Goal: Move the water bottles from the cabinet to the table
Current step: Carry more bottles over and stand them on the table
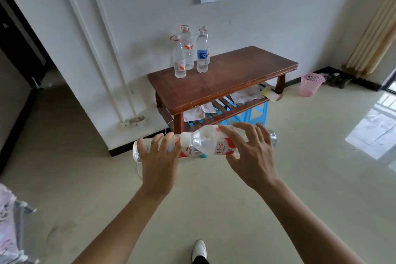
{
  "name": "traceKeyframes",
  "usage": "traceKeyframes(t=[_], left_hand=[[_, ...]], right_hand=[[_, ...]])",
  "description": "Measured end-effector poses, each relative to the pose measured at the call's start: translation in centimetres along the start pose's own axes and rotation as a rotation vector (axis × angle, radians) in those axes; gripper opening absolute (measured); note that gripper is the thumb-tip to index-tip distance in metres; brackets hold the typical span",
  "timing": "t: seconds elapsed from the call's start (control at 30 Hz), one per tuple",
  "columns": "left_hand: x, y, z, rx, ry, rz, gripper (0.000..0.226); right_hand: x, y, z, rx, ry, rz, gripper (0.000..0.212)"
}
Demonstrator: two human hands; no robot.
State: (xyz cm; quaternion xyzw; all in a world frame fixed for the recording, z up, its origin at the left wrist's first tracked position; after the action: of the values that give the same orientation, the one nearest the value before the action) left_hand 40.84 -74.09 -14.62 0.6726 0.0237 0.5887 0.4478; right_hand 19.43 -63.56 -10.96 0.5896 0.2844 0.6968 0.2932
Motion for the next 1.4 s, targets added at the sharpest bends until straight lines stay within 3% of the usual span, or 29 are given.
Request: traceKeyframes(t=[0.17,0.27,0.67,0.97,1.23,1.4], left_hand=[[-8.6,11.5,0.4,-0.025,-0.071,0.033,0.054],[-13.6,19.1,-1.0,-0.063,-0.136,0.036,0.067],[-33.5,39.8,-12.0,-0.169,-0.237,0.166,0.083],[-42.7,55.7,-14.7,0.038,-0.191,0.270,0.082],[-52.0,62.1,-12.5,0.234,-0.281,0.290,0.080],[-59.9,67.3,-10.3,0.350,-0.489,0.187,0.080]], right_hand=[[-5.2,8.2,-6.7,-0.048,-0.062,0.015,0.083],[-7.5,12.9,-12.7,-0.108,-0.112,-0.012,0.076],[-19.1,21.4,-38.3,-0.262,-0.161,-0.068,0.074],[-26.6,35.1,-55.3,-0.319,-0.011,-0.031,0.075],[-36.8,43.6,-62.4,-0.313,0.147,0.047,0.077],[-44.0,49.3,-65.3,-0.310,0.256,0.100,0.077]])
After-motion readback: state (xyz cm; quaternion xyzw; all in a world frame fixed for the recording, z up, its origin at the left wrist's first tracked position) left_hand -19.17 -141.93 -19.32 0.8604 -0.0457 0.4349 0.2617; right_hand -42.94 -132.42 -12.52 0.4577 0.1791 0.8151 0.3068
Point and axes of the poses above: each hand's wrist, its own y-axis towards the middle knuckle, its own x-axis out of the back of the hand, z = x × y, the point moved 3 cm from there along y, towards the middle knuckle, and after that the axes turned 1 degree about -z, right-handed, at the moved point
